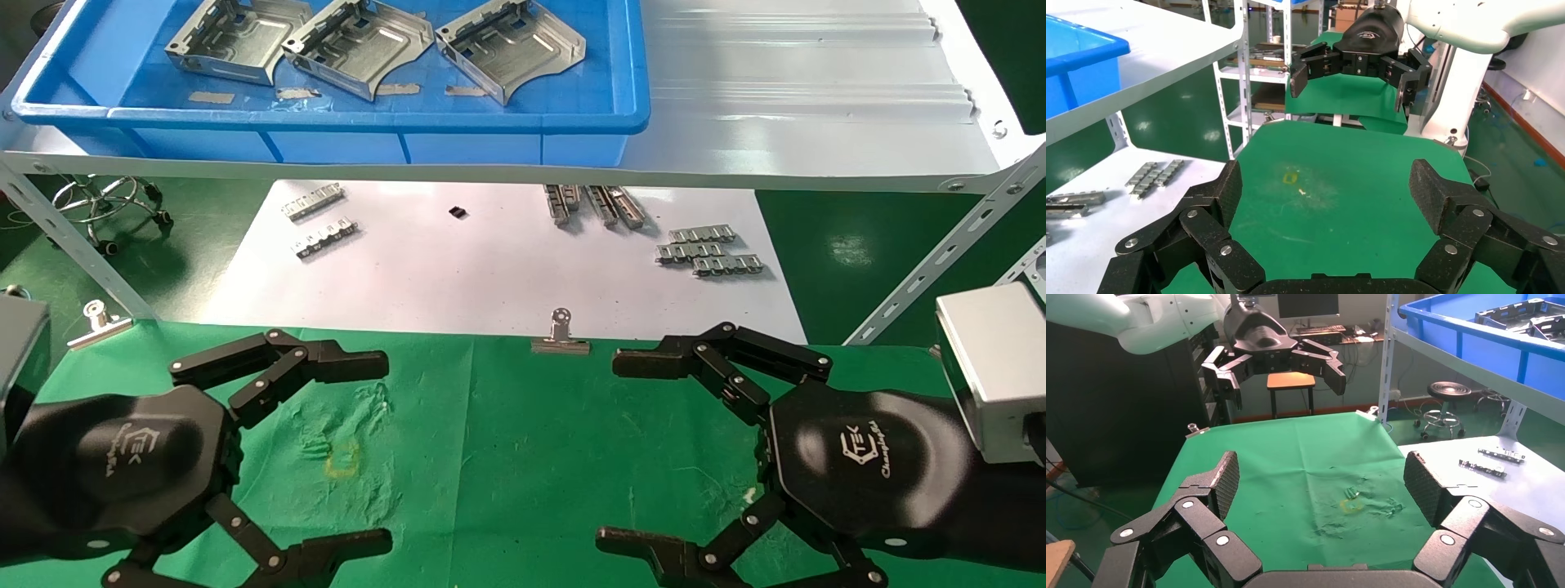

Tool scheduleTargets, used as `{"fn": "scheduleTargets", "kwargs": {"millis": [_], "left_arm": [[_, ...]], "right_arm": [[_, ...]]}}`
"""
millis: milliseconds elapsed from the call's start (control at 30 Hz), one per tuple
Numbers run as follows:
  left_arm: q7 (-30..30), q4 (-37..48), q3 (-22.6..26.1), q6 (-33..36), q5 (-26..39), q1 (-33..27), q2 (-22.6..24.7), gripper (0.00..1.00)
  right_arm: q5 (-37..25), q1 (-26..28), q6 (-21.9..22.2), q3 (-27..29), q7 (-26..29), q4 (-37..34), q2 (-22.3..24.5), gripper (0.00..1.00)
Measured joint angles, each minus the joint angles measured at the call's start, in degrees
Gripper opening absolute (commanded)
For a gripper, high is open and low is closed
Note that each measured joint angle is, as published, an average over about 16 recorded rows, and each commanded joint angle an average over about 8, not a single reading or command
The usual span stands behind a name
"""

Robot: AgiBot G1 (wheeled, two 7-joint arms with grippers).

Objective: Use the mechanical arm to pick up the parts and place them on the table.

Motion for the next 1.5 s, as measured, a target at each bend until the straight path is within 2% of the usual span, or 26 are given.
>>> {"fn": "scheduleTargets", "kwargs": {"millis": [367,400,433,633,667,700,1100,1300,1500], "left_arm": [[0.0,0.0,0.0,0.0,0.0,0.0,0.0,1.00],[0.0,0.0,0.0,0.0,0.0,0.0,0.0,1.00],[0.0,0.0,0.0,0.0,0.0,0.0,0.0,1.00],[0.0,0.0,0.1,-0.6,0.2,-0.1,0.5,1.00],[0.0,0.0,0.1,-0.9,0.3,-0.2,0.7,1.00],[0.0,0.0,0.2,-1.3,0.5,-0.3,1.0,1.00],[-0.3,2.6,1.6,-8.7,4.7,-5.8,7.3,1.00],[0.3,8.0,2.7,-13.0,8.1,-12.1,12.0,1.00],[2.8,17.5,4.5,-16.5,12.7,-20.3,17.6,1.00]], "right_arm": [[0.0,0.0,0.0,0.0,0.0,0.0,0.0,1.00],[0.0,0.0,0.0,0.0,0.0,0.0,0.0,0.96],[0.0,0.0,0.0,0.0,0.0,0.0,0.0,0.88],[0.0,0.0,0.0,0.0,0.0,0.0,0.0,0.13],[0.0,0.0,0.0,0.0,0.0,0.0,0.0,0.05],[0.0,0.0,0.0,0.0,0.0,0.0,0.0,0.00],[0.0,0.0,0.0,0.0,0.0,0.0,0.0,0.00],[0.0,0.0,0.0,0.0,0.0,0.0,0.0,0.00],[0.0,0.0,0.0,0.0,0.0,0.0,0.0,0.00]]}}
